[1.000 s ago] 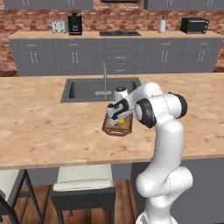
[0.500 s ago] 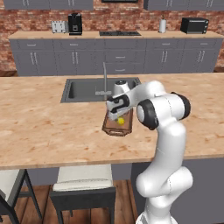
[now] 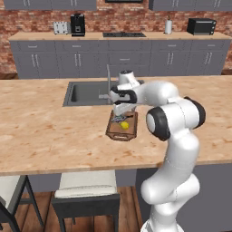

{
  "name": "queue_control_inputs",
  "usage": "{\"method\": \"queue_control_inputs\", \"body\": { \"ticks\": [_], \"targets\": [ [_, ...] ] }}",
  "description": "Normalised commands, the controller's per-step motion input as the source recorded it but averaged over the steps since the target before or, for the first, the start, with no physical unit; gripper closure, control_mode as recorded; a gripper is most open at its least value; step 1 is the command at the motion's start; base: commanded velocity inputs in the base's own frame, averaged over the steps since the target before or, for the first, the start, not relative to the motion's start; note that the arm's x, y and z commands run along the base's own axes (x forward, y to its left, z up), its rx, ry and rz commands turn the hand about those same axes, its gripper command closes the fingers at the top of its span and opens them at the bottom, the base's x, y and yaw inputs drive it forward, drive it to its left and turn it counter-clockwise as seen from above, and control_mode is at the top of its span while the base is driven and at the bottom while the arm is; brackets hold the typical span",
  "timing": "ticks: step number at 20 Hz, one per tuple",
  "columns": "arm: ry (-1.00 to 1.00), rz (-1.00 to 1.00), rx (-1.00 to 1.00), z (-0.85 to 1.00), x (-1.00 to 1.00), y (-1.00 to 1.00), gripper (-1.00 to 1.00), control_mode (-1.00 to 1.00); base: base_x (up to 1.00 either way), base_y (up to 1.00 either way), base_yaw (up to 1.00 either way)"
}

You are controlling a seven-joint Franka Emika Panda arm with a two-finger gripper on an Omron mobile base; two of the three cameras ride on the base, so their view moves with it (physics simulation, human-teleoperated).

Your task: Retrieve a lemon from the fridge and place it on the cutting board with the fish.

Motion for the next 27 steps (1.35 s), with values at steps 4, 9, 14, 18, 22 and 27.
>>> {"method": "queue_control_inputs", "body": {
  "ticks": [4,9,14,18,22,27],
  "targets": [
    [0.00,-0.12,0.00,0.38,-0.96,0.00,-1.00,-1.00,0.00,0.00,0.00],
    [-0.04,-0.13,0.00,0.23,-1.00,0.00,-1.00,-1.00,0.00,0.00,0.00],
    [-0.10,-0.14,0.01,0.21,-1.00,-0.12,-1.00,-1.00,0.00,0.00,0.00],
    [-0.11,-0.13,0.06,0.21,-1.00,-0.22,-1.00,-1.00,0.00,0.00,0.00],
    [-0.05,-0.08,0.10,0.27,-0.86,-0.26,-1.00,-1.00,0.00,0.00,0.00],
    [-0.01,-0.07,0.09,0.26,-0.74,-0.24,-1.00,-1.00,0.00,0.00,0.00]
  ]
}}
